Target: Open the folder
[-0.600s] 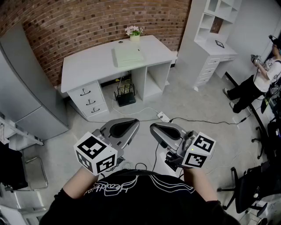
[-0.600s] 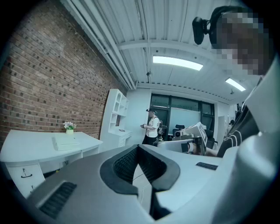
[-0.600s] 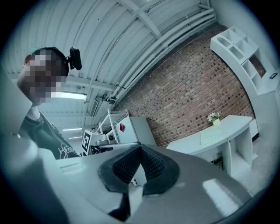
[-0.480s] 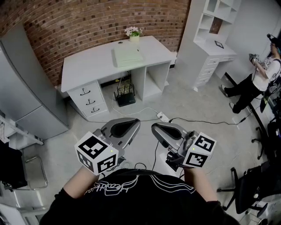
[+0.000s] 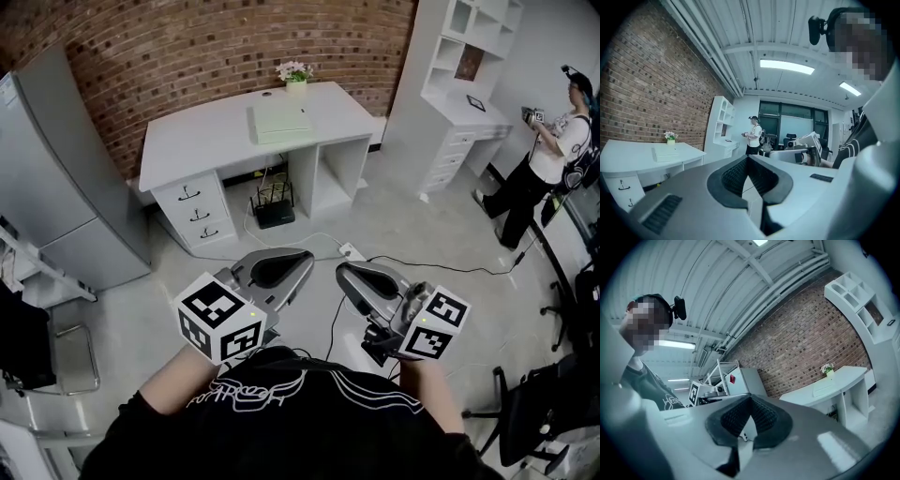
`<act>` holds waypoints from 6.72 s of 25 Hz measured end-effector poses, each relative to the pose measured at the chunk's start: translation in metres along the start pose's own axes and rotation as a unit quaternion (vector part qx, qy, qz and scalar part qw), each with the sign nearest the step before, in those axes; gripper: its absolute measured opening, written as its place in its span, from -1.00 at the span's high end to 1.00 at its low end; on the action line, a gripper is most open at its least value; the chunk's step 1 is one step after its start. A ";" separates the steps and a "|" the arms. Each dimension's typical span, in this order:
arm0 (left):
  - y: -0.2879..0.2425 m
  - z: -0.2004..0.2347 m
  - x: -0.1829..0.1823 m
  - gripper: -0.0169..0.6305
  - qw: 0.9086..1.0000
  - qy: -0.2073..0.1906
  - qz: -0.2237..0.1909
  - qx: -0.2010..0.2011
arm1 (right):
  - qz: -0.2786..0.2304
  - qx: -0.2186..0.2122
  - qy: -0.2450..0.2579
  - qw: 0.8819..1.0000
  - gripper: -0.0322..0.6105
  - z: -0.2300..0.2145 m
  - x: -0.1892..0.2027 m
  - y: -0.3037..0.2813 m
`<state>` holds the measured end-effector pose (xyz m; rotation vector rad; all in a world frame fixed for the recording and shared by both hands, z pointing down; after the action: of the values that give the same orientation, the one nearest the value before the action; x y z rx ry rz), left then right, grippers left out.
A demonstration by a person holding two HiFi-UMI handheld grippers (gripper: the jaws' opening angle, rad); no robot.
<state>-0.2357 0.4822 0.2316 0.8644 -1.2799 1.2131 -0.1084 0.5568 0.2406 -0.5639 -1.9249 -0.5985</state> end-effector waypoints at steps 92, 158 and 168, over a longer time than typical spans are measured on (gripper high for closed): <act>-0.377 0.544 0.033 0.74 0.969 -0.056 0.216 -0.110 | 0.069 0.082 -0.204 0.973 0.89 -0.584 -0.033 -0.263; -0.432 0.593 0.113 0.84 0.810 -0.453 0.357 -0.108 | 0.091 0.113 -0.257 0.955 0.89 -0.649 0.023 -0.266; -0.433 0.593 0.106 0.87 0.819 -0.430 0.366 -0.102 | 0.155 0.127 -0.173 0.964 0.89 -0.672 0.031 -0.278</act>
<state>0.0365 -0.1592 0.4862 0.7982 -2.6144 1.2365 0.1655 -0.0742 0.4767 -0.8243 -2.1366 -0.0481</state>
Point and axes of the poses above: the fingertips, and each gripper's own axes: y backward along the fingers, z to its left, x out of its underside, the point moved 6 cm from there along y, backward along the fingers, and after that the axes turned 3 degrees about -x, right-handed, at the moved point
